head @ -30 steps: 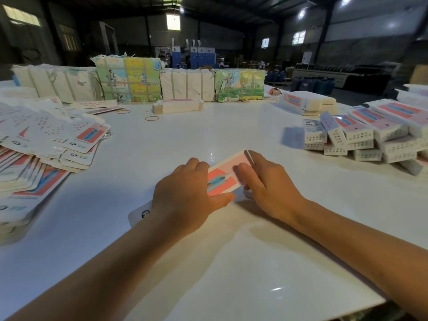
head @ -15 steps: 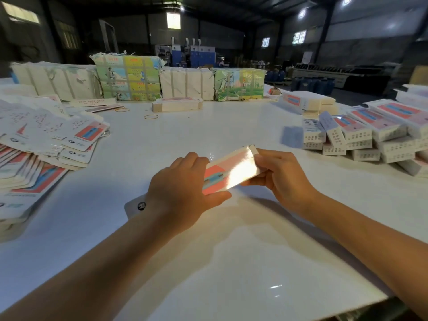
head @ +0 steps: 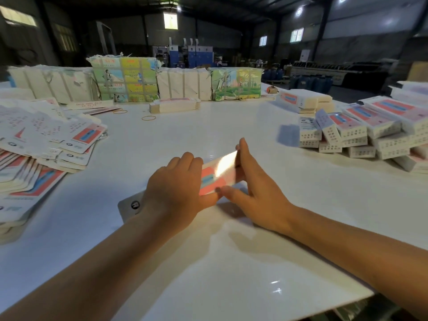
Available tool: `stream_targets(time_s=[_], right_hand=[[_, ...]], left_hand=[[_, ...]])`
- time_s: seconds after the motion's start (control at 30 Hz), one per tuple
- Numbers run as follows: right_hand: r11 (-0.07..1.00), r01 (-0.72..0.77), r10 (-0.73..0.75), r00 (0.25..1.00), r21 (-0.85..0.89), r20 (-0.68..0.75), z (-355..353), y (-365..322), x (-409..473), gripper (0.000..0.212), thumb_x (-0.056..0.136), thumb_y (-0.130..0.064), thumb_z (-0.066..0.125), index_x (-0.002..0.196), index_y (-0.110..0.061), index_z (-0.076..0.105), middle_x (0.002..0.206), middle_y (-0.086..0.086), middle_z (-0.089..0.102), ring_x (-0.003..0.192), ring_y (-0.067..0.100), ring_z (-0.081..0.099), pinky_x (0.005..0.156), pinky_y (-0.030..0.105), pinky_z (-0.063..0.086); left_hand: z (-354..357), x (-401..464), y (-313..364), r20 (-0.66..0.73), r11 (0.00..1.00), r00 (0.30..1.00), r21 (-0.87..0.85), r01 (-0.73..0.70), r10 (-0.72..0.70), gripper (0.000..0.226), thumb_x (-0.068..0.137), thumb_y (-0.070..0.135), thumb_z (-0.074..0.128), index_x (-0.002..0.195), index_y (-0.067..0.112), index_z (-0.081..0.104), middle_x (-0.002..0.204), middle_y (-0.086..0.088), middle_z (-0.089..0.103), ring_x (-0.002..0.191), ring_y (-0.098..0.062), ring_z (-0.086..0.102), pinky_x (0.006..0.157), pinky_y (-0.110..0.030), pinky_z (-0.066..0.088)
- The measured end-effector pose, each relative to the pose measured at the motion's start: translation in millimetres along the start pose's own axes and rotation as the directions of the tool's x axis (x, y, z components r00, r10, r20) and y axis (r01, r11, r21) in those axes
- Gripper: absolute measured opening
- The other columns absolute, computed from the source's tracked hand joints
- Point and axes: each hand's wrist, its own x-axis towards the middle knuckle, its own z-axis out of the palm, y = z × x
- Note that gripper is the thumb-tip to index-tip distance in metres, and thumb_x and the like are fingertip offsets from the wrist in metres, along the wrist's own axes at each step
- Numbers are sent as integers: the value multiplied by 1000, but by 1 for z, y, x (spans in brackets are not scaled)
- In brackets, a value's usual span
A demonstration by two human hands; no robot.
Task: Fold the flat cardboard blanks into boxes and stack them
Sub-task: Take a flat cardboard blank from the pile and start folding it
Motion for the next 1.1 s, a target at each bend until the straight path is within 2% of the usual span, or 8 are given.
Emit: stream_targets(time_s=[0.1, 0.23, 0.5, 0.67, 0.83, 0.93, 1.03, 1.1], right_hand=[[994, 46, -49, 998, 100, 26, 0, -5, -2, 88, 85, -31, 56, 133, -40, -17, 143, -31, 10, 126, -19, 25, 101, 2, 26], [992, 124, -123, 991, -5, 48, -7, -10, -1, 86, 84, -32, 51, 135, -35, -18, 160, 3, -1, 147, 17, 5, 119, 35, 14], [992, 123, -123, 992, -1, 19, -22, -3, 5, 84, 93, -12, 56, 142, -32, -10, 158, -5, 10, 140, 5, 23, 111, 15, 22], [992, -5, 27, 986, 127, -166, -21, 0, 8, 52, 94, -14, 55, 144, -14, 38, 133, -6, 53, 113, 8, 56, 102, 33, 44], [995, 97, -102, 979, -39, -175, -10, 4, 8, 34, 93, -26, 47, 122, -17, 61, 102, 8, 70, 90, 21, 64, 83, 33, 51], [977, 160, -180, 973, -140, -144, -11, 10, 9, 39, 92, -29, 46, 127, -15, 56, 115, 7, 66, 100, 19, 61, 87, 33, 50], [923, 258, -295, 951, -285, -95, -17, 11, 11, 71, 88, -35, 56, 148, -14, 24, 155, 9, 26, 140, 18, 29, 110, 32, 33], [832, 383, -436, 899, -401, -44, -20, 9, 12, 77, 88, -32, 61, 148, -12, 18, 157, 14, 14, 144, 24, 18, 113, 39, 28]], left_hand=[[1, 0, -2, -4, 1000, 1000, -11, -2, 2, 59, 57, 46, 83, 88, -1, 66, 70, -12, 60, 55, -26, 58, 45, -22, 39], [0, 2, -2, -40, 998, 999, -68, -2, 0, 59, 52, 39, 88, 87, -2, 64, 68, -13, 58, 51, -29, 56, 38, -27, 45], [1, 2, -11, 44, 978, 987, -133, 159, -155, 54, 75, 59, 62, 115, 22, 55, 97, 5, 56, 82, -19, 56, 60, -26, 40], [2, 2, -16, 124, 965, 973, -157, 211, -193, 56, 76, 69, 49, 116, 31, 48, 100, 12, 49, 83, -8, 46, 64, -25, 37], [1, 2, -15, 146, 965, 969, -147, 219, -197, 55, 78, 65, 54, 117, 27, 48, 105, 9, 51, 92, -13, 54, 70, -27, 46], [0, 5, -16, 137, 969, 972, -134, 207, -188, 53, 78, 64, 55, 115, 27, 48, 103, 9, 52, 91, -13, 55, 71, -28, 48], [-6, 7, -19, 141, 972, 977, -146, 183, -163, 55, 76, 69, 51, 114, 29, 47, 102, 11, 54, 85, -11, 54, 64, -24, 43], [-5, 4, -19, 116, 989, 989, -103, 104, -92, 64, 73, 77, 45, 116, 29, 50, 100, 12, 56, 81, -11, 54, 58, -21, 36]])
